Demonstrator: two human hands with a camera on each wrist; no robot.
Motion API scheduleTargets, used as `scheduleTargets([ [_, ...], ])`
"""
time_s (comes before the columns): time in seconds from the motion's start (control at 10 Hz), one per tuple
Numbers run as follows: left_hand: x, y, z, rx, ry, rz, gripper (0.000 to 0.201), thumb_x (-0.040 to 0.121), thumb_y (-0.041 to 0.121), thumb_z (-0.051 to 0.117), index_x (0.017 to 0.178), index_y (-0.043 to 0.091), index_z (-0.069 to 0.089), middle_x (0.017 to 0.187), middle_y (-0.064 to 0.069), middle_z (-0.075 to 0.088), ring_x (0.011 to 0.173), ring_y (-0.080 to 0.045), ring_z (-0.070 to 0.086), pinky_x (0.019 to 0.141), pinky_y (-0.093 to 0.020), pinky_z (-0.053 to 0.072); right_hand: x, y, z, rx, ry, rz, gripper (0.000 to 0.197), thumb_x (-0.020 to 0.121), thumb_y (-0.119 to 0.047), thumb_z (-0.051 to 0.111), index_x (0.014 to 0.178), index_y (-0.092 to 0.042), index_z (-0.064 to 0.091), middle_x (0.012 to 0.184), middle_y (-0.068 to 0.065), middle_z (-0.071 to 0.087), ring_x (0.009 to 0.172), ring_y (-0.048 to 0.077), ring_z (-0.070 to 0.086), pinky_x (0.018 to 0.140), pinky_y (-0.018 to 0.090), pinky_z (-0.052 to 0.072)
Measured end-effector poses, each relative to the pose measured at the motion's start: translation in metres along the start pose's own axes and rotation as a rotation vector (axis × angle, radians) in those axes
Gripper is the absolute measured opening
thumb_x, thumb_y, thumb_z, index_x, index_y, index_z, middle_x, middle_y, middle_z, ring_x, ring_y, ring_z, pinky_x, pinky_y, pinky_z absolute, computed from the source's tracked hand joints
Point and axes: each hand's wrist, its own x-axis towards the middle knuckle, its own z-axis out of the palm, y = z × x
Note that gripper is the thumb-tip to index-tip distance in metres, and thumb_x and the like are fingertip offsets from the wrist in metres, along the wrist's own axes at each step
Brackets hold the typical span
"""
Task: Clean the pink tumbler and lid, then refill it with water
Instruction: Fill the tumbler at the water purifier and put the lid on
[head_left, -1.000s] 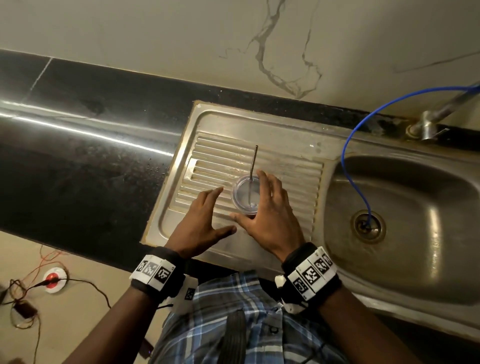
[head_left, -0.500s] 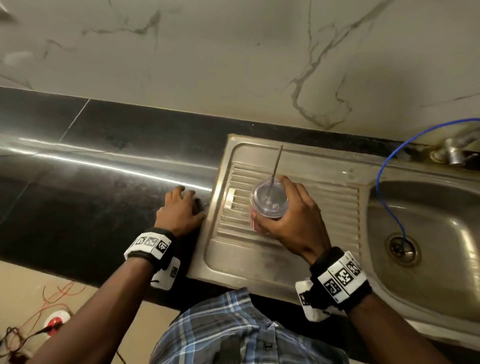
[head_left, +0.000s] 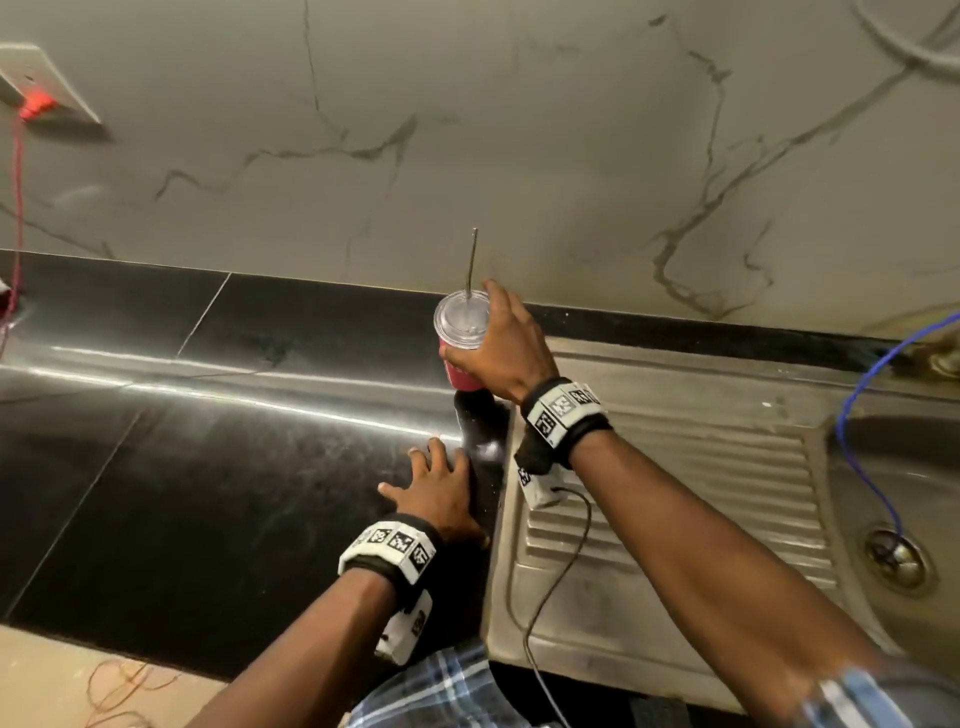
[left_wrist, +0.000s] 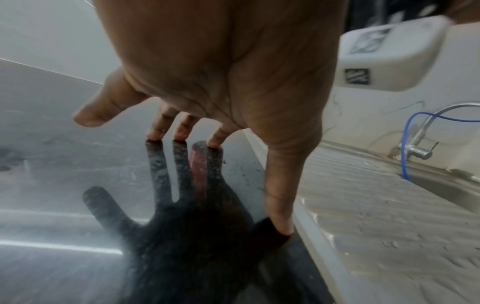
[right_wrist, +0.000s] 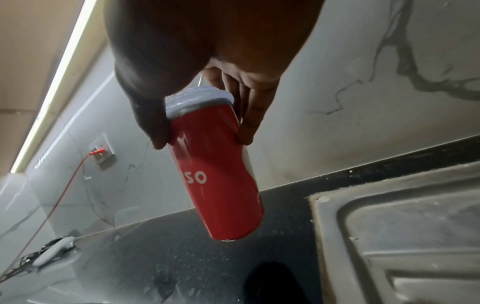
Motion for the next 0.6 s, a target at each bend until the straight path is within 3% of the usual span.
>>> scheduleTargets([
  [0.2, 0.005, 0.000, 0.003, -0.014, -0.013, 0.002, 0.132, 0.068, 0.058, 0.093, 0.164, 0.023, 0.010, 0.173, -0.013, -0.010, 0.160, -0.046, -0.008, 0.107, -0.091, 0.023, 0.038, -0.002, 0.033, -0.018, -0.046, 0.022, 0.100, 0.074, -0.050, 0.085, 0.153, -0.014, 0.034, 0.148, 0.016, 0.048, 0.131, 0.038, 0.054, 0.109, 0.047, 0.047],
  [0.4, 0.004, -0.002, 0.004, -0.036, -0.022, 0.016, 0.124, 0.078, 0.057, 0.087, 0.166, 0.022, 0.007, 0.173, -0.015, -0.010, 0.160, -0.047, -0.010, 0.109, -0.090, 0.022, 0.047, -0.009, 0.049, 0.008, -0.039, 0.030, 0.092, 0.075, -0.041, 0.088, 0.148, -0.016, 0.040, 0.144, 0.014, 0.049, 0.128, 0.036, 0.054, 0.105, 0.043, 0.046],
  [0.5, 0.004, -0.002, 0.003, -0.052, -0.025, 0.016, 0.122, 0.080, 0.055, 0.086, 0.166, 0.021, 0.007, 0.174, -0.015, -0.011, 0.160, -0.047, -0.011, 0.109, -0.090, 0.021, 0.047, -0.010, 0.053, 0.002, -0.052, 0.030, 0.094, 0.076, -0.042, 0.088, 0.150, -0.015, 0.037, 0.146, 0.014, 0.047, 0.129, 0.036, 0.054, 0.106, 0.043, 0.046],
  [0.6, 0.003, 0.000, 0.000, -0.065, -0.032, 0.010, 0.123, 0.080, 0.054, 0.087, 0.166, 0.020, 0.007, 0.174, -0.015, -0.012, 0.160, -0.048, -0.012, 0.110, -0.090, 0.020, 0.049, -0.014, 0.050, -0.047, -0.119, 0.069, 0.110, 0.078, -0.049, 0.085, 0.159, -0.012, 0.021, 0.159, 0.018, 0.031, 0.141, 0.041, 0.044, 0.112, 0.048, 0.043],
])
